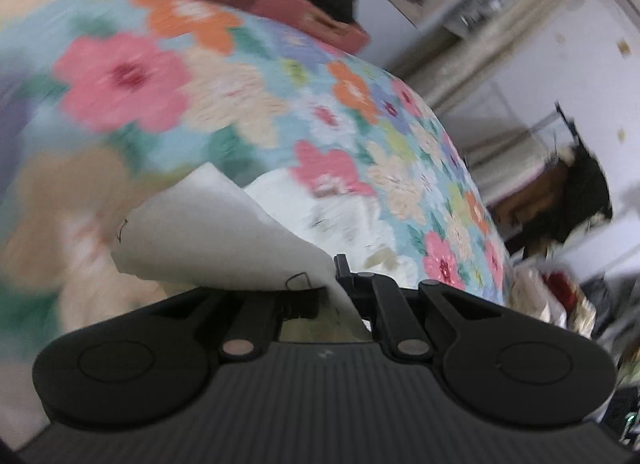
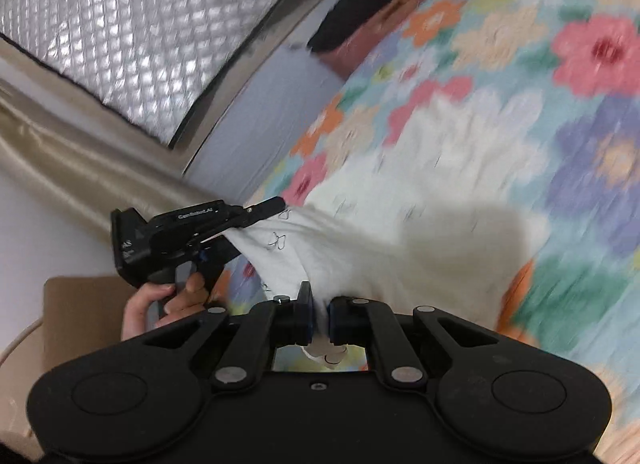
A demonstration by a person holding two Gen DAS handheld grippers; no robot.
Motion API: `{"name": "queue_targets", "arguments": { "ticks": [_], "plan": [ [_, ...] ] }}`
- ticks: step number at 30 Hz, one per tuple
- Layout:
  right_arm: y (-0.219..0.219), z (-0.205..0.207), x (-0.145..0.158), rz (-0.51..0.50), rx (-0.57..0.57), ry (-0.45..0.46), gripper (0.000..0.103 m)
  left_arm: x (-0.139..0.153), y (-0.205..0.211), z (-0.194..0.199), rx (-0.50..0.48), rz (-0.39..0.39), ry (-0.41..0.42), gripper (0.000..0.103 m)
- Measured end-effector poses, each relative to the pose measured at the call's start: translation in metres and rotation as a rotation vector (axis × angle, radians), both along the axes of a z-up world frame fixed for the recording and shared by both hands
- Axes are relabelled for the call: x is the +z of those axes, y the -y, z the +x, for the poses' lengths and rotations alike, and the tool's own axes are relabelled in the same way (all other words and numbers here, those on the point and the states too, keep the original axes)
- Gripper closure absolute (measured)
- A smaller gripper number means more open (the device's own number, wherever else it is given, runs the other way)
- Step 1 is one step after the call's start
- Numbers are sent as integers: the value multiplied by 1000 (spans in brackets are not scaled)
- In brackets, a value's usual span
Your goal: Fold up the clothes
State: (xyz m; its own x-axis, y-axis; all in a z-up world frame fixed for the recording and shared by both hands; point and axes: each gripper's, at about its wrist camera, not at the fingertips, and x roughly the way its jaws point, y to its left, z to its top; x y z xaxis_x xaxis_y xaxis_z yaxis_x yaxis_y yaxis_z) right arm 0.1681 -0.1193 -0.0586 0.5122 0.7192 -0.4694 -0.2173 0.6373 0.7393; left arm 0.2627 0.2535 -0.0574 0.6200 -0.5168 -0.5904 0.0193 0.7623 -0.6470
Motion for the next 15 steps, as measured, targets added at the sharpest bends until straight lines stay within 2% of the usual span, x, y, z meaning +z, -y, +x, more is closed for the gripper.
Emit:
{"name": "queue_targets", "arguments": {
  "ticks": [5,8,10,12,15],
  "plan": [
    [35,24,-2,-61,-145,-21,92,4,59,54,-117,117,23,94],
    [54,32,-9,-92,-204,-40,92,1,89,70,-158,165,54,94],
    [63,38,-17,-98,-215,-63,92,-3,102,75,-182,204,68,90],
    [70,46,-25,-112,-223,-82,92,-7,105,79,-197,217,78,88],
    [69,55,-33,-121,-224,-85,92,-7,99,80,-196,192,117,88]
  ]
}}
